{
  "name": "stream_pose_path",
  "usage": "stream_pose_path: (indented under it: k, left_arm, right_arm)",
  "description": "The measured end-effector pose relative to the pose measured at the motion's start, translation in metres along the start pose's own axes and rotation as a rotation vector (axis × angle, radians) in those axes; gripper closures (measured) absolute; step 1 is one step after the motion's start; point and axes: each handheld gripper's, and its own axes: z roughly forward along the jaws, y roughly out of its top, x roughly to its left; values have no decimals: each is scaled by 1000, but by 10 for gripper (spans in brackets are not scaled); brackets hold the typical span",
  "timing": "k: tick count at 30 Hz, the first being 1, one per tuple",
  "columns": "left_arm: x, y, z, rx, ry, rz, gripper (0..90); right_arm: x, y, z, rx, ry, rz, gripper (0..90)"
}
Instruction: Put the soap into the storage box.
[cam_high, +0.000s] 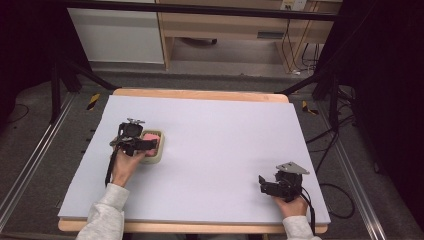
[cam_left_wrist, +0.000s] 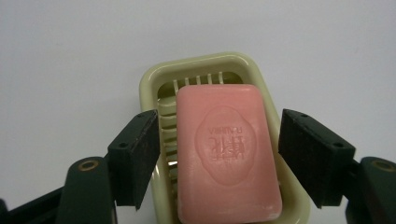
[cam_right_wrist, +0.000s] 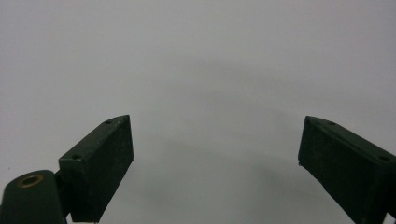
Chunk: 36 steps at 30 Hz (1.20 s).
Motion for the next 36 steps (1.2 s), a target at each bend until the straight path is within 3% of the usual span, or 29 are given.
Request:
stream_pose_path:
  k: [5, 13, 18, 25, 26, 36]
  left_arm:
    - [-2, -1, -4, -17, -20, 12, 281]
    - [-12, -11, -19, -48, -17, 53, 265]
    - [-13, -24, -33, -68, -36, 78, 263]
    - [-10, -40, -43, -119, -48, 54, 254]
    - [-10, -46, -44, -123, -50, 66, 244]
    - [-1, -81, -54, -123, -43, 78, 209]
  right_arm:
    - [0, 0, 0, -2, -1, 2, 106]
    - [-1, 0, 0, -2, -11, 6, 106]
    - [-1, -1, -1, -2, -15, 16, 106]
    - [-4, -1, 0, 9, -36, 26, 106]
    - [-4, -1, -1, 9, -38, 32, 106]
    - [-4, -2, -1, 6, -39, 29, 106]
